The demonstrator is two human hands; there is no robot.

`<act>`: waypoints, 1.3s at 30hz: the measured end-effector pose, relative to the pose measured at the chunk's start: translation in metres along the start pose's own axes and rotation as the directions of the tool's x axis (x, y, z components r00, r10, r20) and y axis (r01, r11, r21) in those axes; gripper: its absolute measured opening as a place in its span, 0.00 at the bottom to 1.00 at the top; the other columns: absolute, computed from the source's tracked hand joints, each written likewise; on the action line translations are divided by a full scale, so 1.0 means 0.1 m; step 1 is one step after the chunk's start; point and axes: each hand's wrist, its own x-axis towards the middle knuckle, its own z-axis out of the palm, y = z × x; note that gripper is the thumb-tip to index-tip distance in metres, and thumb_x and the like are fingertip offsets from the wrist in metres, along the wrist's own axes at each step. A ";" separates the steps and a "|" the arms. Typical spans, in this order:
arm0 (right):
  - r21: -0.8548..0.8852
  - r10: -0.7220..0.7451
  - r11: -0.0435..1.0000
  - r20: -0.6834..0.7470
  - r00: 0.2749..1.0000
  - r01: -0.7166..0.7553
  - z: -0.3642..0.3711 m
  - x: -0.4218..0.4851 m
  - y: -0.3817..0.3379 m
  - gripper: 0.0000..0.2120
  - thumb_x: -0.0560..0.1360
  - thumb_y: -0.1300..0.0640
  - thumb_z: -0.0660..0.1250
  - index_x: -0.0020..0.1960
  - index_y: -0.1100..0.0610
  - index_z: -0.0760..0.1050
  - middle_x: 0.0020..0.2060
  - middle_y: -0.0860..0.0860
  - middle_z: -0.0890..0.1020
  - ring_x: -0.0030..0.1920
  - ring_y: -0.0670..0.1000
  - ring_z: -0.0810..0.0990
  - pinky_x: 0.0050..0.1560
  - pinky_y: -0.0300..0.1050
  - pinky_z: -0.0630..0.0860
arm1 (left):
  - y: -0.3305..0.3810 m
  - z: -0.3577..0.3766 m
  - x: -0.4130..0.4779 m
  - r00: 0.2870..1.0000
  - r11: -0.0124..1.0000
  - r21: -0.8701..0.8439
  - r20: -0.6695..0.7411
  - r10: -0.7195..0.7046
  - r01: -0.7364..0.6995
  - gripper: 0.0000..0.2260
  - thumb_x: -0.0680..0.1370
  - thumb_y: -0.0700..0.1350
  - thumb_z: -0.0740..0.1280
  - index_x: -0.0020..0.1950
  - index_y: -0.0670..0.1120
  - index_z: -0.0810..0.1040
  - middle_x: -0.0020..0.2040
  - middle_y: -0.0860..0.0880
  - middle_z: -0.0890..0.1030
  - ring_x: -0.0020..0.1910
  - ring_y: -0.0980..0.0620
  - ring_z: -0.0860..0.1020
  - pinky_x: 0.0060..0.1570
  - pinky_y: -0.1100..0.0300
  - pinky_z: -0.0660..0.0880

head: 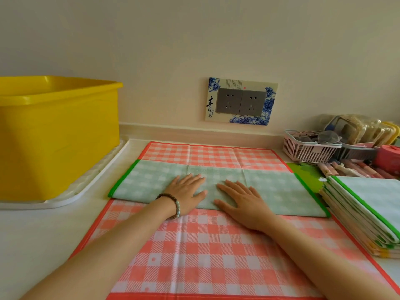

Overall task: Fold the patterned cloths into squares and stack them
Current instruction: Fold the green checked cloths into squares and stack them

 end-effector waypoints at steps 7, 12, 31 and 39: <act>-0.011 0.020 1.000 0.009 1.000 -0.020 0.01 0.00 0.01 0.29 0.75 0.31 0.48 0.74 0.36 0.50 0.76 0.41 0.51 0.76 0.46 0.45 0.75 0.52 0.42 | -0.07 -0.03 -0.09 1.000 1.000 0.024 0.023 -0.018 0.018 0.24 0.81 0.60 0.44 0.76 0.59 0.46 0.77 0.56 0.44 0.76 0.55 0.42 0.74 0.47 0.40; -0.015 0.014 1.000 0.020 1.000 -0.014 -0.01 0.01 0.02 0.29 0.75 0.31 0.48 0.74 0.35 0.49 0.76 0.40 0.50 0.76 0.46 0.45 0.76 0.52 0.42 | -0.37 -0.09 -0.26 0.996 0.995 0.038 0.024 -0.091 0.090 0.24 0.80 0.61 0.44 0.76 0.60 0.47 0.77 0.56 0.44 0.76 0.54 0.41 0.73 0.46 0.40; 0.357 0.086 0.931 -0.008 0.996 -0.077 -0.18 0.07 0.21 0.33 0.70 0.40 0.69 0.71 0.48 0.65 0.69 0.44 0.68 0.68 0.45 0.67 0.68 0.38 0.62 | -0.07 -0.44 0.63 1.000 1.000 -0.025 0.006 -0.007 0.007 0.32 0.76 0.65 0.57 0.74 0.47 0.60 0.73 0.48 0.63 0.70 0.47 0.63 0.68 0.51 0.64; 0.574 0.184 0.811 -0.063 0.981 -0.116 -0.20 0.19 0.41 0.26 0.69 0.49 0.74 0.65 0.50 0.73 0.59 0.44 0.76 0.57 0.44 0.73 0.57 0.34 0.67 | 0.12 -0.52 1.08 0.991 0.997 -0.031 0.116 -0.066 0.070 0.30 0.71 0.69 0.61 0.62 0.46 0.69 0.58 0.48 0.74 0.54 0.48 0.74 0.56 0.53 0.73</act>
